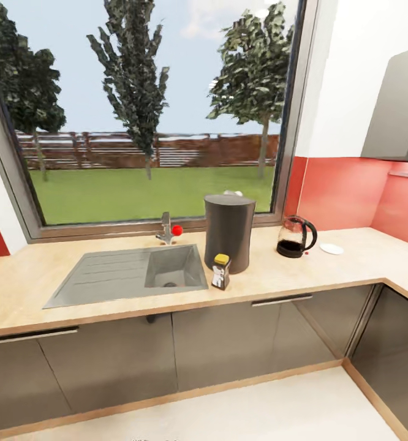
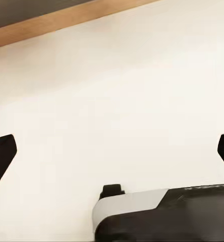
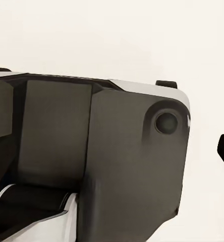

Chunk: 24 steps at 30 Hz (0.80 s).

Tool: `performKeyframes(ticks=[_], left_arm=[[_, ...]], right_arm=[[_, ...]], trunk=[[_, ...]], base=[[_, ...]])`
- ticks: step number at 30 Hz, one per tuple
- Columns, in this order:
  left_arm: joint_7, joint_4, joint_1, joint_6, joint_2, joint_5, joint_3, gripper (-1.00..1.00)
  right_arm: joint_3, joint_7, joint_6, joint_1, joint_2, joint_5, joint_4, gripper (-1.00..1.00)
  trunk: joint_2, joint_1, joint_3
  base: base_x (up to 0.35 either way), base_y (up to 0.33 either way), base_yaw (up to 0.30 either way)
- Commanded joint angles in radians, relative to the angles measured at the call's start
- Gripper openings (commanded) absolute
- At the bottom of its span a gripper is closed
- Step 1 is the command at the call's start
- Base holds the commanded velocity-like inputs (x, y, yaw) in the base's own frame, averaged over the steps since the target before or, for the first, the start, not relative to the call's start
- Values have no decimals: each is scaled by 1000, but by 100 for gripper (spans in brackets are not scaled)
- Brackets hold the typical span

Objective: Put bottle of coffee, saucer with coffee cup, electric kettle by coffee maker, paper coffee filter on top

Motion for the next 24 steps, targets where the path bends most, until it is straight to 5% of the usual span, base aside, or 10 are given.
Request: performKeyframes(ticks=[1,6,11,24], left_arm=[[3,8,8,-3,4,12,-9,100],[4,20,60,45,16,72,-7,100],[7,21,91,238,46,164,-8,100],[4,19,116,271,41,181,-10,100]], right_arm=[[8,2,-4,-1,0,-10,1,100],[8,1,-4,-1,0,-9,1,100],[8,1,-3,-1,1,-10,1,100],[5,4,-13,0,-7,8,-36,100]], trunk=[[-1,0,0],[-1,0,0],[-1,0,0],[-1,0,0]], base=[[0,0,274],[0,0,274],[0,0,276],[85,-135,91]])
